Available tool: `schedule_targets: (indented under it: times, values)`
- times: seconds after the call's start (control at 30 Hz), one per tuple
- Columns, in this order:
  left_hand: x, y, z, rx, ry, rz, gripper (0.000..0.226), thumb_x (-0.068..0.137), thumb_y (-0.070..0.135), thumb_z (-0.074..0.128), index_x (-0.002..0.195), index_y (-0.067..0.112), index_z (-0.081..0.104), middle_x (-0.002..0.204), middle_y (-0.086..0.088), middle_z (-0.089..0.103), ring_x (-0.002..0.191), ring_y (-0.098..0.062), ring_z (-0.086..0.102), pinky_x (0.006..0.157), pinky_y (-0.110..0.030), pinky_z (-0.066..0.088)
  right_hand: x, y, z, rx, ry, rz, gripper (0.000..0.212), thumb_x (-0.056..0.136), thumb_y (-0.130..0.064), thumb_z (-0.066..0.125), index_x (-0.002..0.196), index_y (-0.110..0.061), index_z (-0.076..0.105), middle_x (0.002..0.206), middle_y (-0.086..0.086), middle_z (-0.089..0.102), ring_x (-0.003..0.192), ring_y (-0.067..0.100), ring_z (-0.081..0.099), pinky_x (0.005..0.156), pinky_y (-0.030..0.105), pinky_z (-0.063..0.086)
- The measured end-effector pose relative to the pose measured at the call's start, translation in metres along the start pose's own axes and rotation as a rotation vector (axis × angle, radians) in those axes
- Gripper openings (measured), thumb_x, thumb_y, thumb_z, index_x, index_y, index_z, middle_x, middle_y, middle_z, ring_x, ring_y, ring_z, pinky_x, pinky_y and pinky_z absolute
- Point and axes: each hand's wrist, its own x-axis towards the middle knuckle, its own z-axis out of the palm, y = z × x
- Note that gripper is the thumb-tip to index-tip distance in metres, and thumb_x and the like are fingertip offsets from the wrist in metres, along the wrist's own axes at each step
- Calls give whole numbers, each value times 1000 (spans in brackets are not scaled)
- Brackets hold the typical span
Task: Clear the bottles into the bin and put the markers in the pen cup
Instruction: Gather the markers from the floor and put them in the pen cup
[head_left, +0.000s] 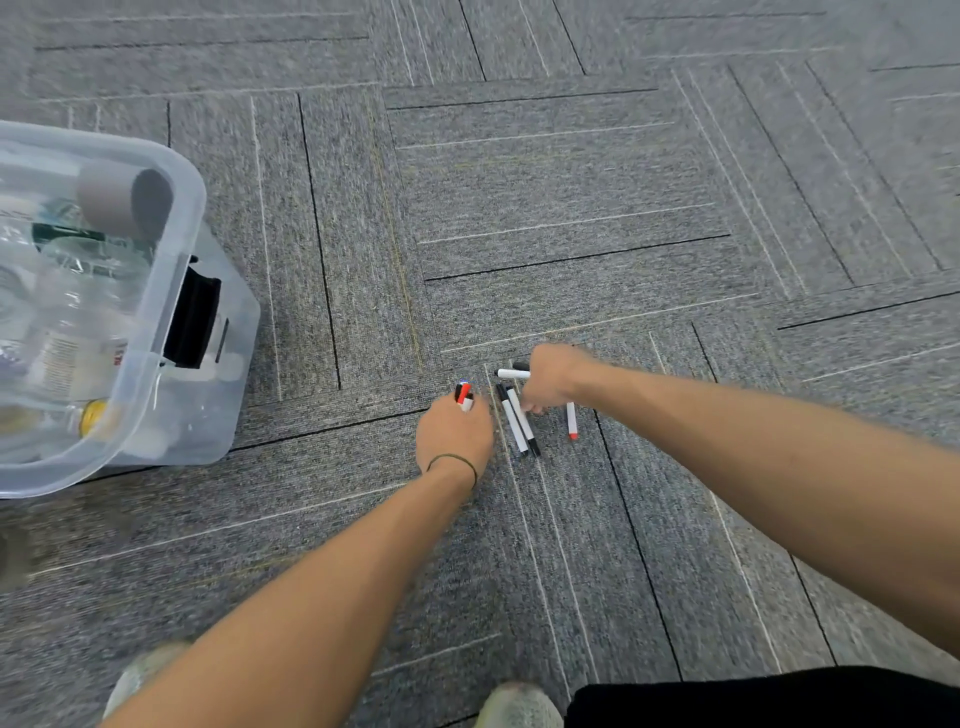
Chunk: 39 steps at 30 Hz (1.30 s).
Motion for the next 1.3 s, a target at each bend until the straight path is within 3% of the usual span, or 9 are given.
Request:
schedule_targets:
  times: [0.13,0.23,0.5,0.6,0.73,0.87,0.97,1.1,1.3]
  values:
    - [2,-1,-6,-61,24,-27,36,102,40,54,73,19,50,71,-4,67,63,-24,67,61,-33,55,1,-17,-1,-75,40,-10,10,86,-17,70,85,-9,64,80,1,65,70,16,63,72,30,60]
    - [0,-2,-7,-21,46,-6,37,102,46,51,75,21,53,67,1,61,57,-18,55,57,-28,46,-2,-26,3,-163,102,1,10,90,-21,66,86,-13,61,77,-2,60,69,17,60,76,33,61]
    - [-6,-4,-11,83,-8,-12,34,96,47,60,73,21,59,66,2,61,56,-17,54,54,-25,40,-9,-27,4,-125,84,7,20,92,-32,53,82,-16,60,69,-4,56,58,13,50,55,21,45]
    - [-11,1,-10,178,-33,-29,38,89,53,62,69,22,53,64,2,59,56,-18,54,56,-25,42,-13,-15,-8,-56,102,19,20,89,-27,50,93,-13,63,76,-1,58,64,15,52,65,28,52]
    - [-13,9,-4,357,-38,60,43,83,62,60,64,25,50,63,2,66,60,-20,64,59,-27,53,-23,10,-16,-3,156,78,22,92,-25,54,111,-19,62,79,-3,61,63,13,54,53,24,45]
    - [-9,21,1,536,-35,170,47,84,63,61,67,19,59,60,4,61,53,-16,55,51,-24,44,-31,37,-17,121,144,142,25,103,-28,50,95,-5,55,72,6,63,53,15,58,50,24,51]
    - [-5,27,4,623,-50,227,44,88,54,64,64,17,59,56,3,57,49,-17,51,51,-25,47,-32,53,-15,166,163,165,17,102,-16,50,99,-2,57,74,7,61,50,15,52,41,22,41]
    - [-9,33,7,624,-79,250,38,88,45,66,64,17,57,58,4,57,50,-15,51,51,-24,46,-23,59,-13,143,142,187,8,98,-11,55,97,-5,61,81,4,60,58,13,47,46,21,36]
    - [-16,33,10,405,-106,276,37,91,52,53,76,21,66,60,6,61,51,-16,53,55,-28,51,-13,49,-7,24,138,201,10,93,-18,63,95,-8,64,83,2,60,59,12,47,49,20,41]
